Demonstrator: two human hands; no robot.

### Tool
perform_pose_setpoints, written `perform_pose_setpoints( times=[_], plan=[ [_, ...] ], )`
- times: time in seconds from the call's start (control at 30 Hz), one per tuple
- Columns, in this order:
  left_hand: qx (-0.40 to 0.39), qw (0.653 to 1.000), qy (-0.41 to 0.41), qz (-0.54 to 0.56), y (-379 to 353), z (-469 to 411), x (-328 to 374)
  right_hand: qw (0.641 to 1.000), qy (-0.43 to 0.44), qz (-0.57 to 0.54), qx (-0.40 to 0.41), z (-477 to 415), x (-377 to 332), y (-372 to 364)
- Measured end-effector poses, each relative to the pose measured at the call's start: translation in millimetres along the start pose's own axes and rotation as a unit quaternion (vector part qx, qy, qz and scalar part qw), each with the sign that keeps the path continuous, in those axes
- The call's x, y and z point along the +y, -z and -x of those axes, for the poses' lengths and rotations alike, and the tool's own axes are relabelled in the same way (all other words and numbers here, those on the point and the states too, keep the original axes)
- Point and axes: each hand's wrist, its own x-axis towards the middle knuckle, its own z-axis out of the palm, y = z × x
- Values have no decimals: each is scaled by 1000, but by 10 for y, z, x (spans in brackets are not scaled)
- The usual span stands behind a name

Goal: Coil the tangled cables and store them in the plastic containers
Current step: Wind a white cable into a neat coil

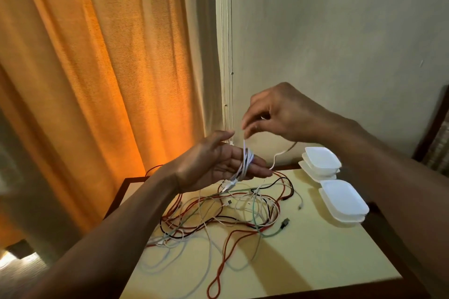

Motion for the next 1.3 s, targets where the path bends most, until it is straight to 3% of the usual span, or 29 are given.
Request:
perform_pose_setpoints(
  times=[0.1,0.2,0.37,0.5,0.67,0.77,0.93,1.17,1.3],
  plan=[
    [-41,997,-39,55,-61,96,55,986,-62,-143,65,-44,207,-102],
    [-36,985,-103,134,-96,142,117,954,-133,-260,64,31,377,-367],
    [35,958,-179,219,-38,100,129,924,-206,-319,43,232,296,-1020],
    [92,933,-230,263,-29,21,85,902,-214,-374,18,319,31,-1323],
    [175,909,-274,263,91,-112,28,944,-185,-273,3,412,-327,-1345],
    [212,924,-239,210,151,-133,-45,973,-180,-145,-8,430,-378,-1120],
    [175,964,-143,143,186,-82,-126,990,-139,21,-31,336,-261,-657],
    [154,983,-74,64,158,-123,-73,991,-58,102,-63,82,-203,-195],
    [114,989,-58,67,105,-74,-5,996,-47,53,-61,-40,-100,1]
  ],
)
